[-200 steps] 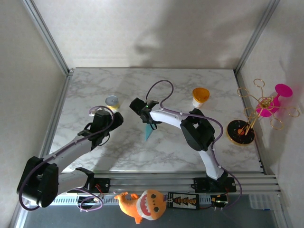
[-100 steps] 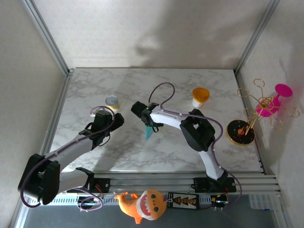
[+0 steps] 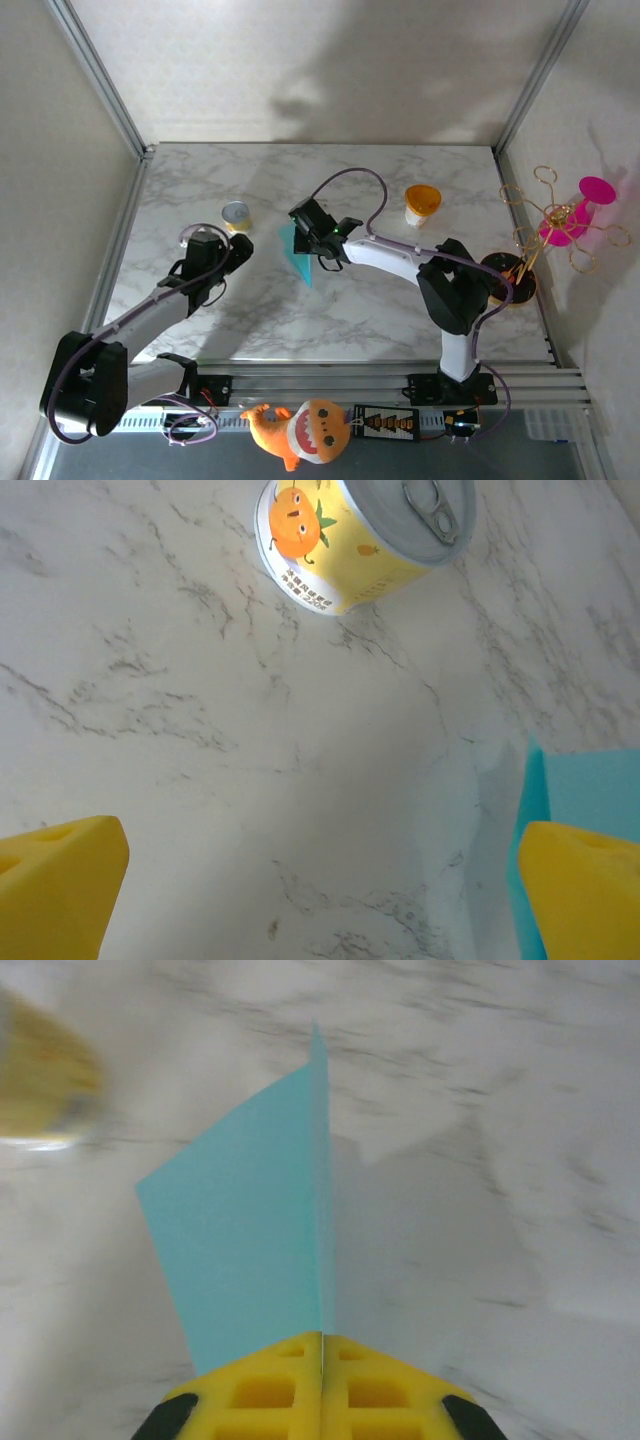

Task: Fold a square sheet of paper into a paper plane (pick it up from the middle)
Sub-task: Turn over the paper plane at the center of the table.

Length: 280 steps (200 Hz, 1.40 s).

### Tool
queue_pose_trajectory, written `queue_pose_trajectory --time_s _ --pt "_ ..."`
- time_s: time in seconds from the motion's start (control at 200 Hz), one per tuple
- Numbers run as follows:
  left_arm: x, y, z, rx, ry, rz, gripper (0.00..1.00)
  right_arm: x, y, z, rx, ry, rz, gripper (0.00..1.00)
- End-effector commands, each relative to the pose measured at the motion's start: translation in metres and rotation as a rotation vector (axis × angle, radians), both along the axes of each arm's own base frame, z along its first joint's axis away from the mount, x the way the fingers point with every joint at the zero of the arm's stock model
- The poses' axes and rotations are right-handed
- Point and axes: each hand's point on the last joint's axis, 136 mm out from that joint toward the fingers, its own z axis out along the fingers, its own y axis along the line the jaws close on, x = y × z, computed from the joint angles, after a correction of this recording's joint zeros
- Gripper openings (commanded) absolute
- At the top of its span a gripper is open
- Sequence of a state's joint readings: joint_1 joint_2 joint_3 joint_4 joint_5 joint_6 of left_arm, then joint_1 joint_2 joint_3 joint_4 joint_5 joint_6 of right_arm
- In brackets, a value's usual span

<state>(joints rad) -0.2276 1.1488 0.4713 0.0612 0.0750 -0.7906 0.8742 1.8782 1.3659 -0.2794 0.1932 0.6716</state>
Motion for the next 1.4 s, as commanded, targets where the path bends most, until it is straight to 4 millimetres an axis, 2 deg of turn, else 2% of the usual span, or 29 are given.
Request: queue_pose_trajectory --time_s 0.0,0.2,0.356,0.561,0.791,0.951,1.132,1.397 --pt "-0.003 -0.011 0.005 -0.139 -0.036 -0.023 0.99 -0.007 0.041 0.025 0.235 -0.033 0.201 0.0" --pt "-0.011 -0.029 0.002 -0.288 -0.068 -0.068 0.98 -0.013 0.038 -0.009 0.455 0.141 0.23 0.01" --pt "-0.017 -0.042 -0.002 -0.378 -0.082 -0.109 0.93 -0.017 0.027 -0.032 0.502 0.216 0.209 0.01" --pt "-0.02 -0.063 -0.009 -0.437 -0.049 -0.178 0.82 -0.019 0.012 -0.042 0.525 0.25 0.169 0.02" --pt "-0.015 -0.098 -0.014 -0.472 -0.016 -0.274 0.54 -0.022 0.006 -0.052 0.533 0.279 0.155 0.02" --pt "-0.01 -0.115 -0.017 -0.48 -0.001 -0.318 0.46 -0.024 0.005 -0.053 0.53 0.285 0.155 0.02" --pt "-0.008 -0.118 -0.021 -0.474 0.01 -0.316 0.41 -0.025 0.003 -0.056 0.518 0.288 0.153 0.02" --pt "-0.006 -0.12 -0.033 -0.454 0.057 -0.308 0.22 -0.027 0.003 -0.058 0.522 0.299 0.152 0.02"
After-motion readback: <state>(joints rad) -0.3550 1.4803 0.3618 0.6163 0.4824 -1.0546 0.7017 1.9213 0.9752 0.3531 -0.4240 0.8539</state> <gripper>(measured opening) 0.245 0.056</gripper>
